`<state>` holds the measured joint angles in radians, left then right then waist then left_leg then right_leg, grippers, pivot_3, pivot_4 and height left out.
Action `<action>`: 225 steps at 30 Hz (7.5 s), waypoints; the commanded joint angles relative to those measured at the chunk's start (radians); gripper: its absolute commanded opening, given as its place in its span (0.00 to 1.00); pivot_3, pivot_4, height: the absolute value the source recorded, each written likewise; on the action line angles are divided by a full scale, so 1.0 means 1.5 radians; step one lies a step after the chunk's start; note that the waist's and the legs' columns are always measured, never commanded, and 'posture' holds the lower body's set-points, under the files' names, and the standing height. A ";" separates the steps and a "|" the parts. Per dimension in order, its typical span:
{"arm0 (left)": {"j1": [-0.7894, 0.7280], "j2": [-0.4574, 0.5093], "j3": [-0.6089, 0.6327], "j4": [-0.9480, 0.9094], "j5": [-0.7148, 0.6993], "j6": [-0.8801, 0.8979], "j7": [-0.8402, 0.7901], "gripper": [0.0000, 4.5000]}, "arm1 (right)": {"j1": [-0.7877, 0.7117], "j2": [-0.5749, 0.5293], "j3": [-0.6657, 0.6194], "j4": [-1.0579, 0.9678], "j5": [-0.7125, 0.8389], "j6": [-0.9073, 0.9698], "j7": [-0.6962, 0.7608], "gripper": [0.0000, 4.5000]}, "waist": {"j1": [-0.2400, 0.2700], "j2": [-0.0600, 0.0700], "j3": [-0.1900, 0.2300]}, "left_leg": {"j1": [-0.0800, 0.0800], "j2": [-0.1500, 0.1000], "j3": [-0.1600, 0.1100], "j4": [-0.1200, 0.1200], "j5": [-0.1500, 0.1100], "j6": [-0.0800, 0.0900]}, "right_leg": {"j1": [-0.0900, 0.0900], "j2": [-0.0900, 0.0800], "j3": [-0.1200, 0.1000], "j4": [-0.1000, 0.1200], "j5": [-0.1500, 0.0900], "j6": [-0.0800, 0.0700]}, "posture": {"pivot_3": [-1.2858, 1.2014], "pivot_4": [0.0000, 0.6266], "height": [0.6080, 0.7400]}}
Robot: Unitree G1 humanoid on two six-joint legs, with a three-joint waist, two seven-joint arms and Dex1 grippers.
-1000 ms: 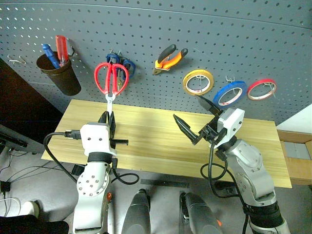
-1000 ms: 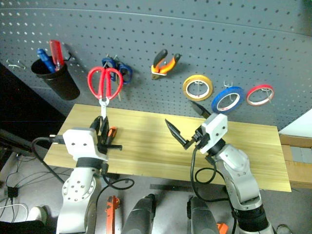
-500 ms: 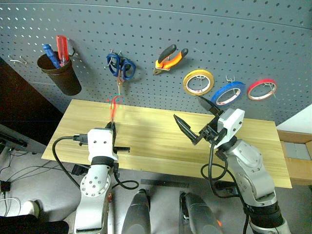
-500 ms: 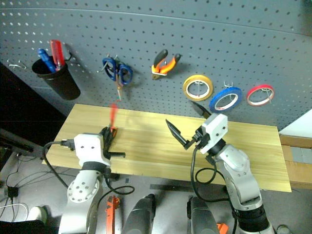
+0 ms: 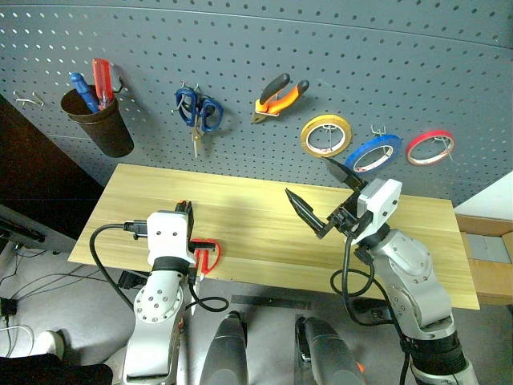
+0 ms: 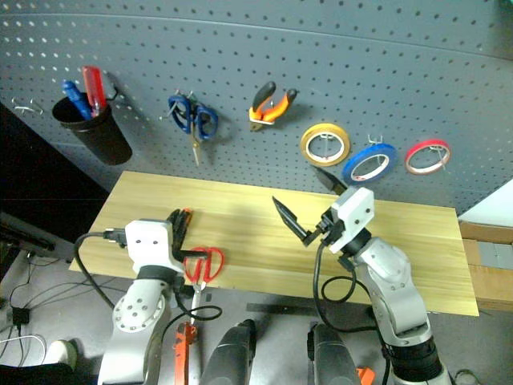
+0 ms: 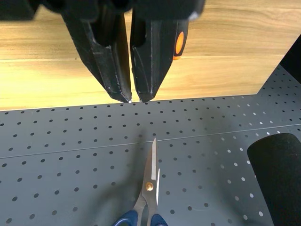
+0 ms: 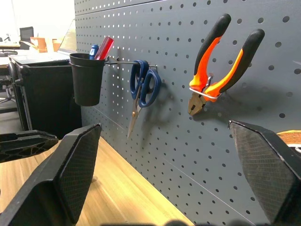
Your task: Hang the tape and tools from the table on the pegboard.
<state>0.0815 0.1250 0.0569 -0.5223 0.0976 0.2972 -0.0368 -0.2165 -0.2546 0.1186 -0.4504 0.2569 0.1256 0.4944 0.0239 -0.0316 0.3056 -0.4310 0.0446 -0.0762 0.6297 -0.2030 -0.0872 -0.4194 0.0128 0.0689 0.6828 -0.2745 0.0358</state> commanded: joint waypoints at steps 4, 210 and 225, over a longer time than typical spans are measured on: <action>-0.002 0.004 0.003 -0.020 -0.002 -0.016 -0.001 0.05 | 0.000 -0.002 -0.003 -0.021 0.002 -0.009 -0.001 1.00 | 0.000 0.000 0.000 | 0.000 0.000 0.000 0.000 0.000 0.000 | 0.000 0.000 0.000 0.000 0.000 0.000 | 0.57 0.42 1.00; -0.305 0.106 0.052 0.364 -0.071 -0.193 -0.079 0.05 | -0.094 -0.018 0.027 0.011 0.072 0.050 0.100 1.00 | -0.002 -0.001 0.016 | -0.001 0.000 -0.001 0.000 0.001 -0.001 | -0.001 0.000 -0.002 0.001 0.001 -0.001 | 0.55 0.44 1.00; -0.273 0.096 0.051 0.358 -0.068 -0.152 -0.068 0.99 | -0.087 -0.021 0.028 0.007 0.070 0.052 0.102 1.00 | -0.004 -0.001 0.015 | -0.001 0.000 -0.002 0.000 0.001 -0.002 | -0.001 0.000 -0.003 0.003 0.001 -0.001 | 0.55 0.42 1.00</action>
<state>-0.3540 0.2715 0.1250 0.0492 -0.0058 0.0461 -0.1508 -0.3531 -0.2865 0.1620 -0.4092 0.3623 0.2216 0.6486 0.0173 -0.0334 0.3281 -0.4319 0.0448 -0.0788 0.6301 -0.2009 -0.0906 -0.4205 0.0124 0.0650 0.6873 -0.2725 0.0343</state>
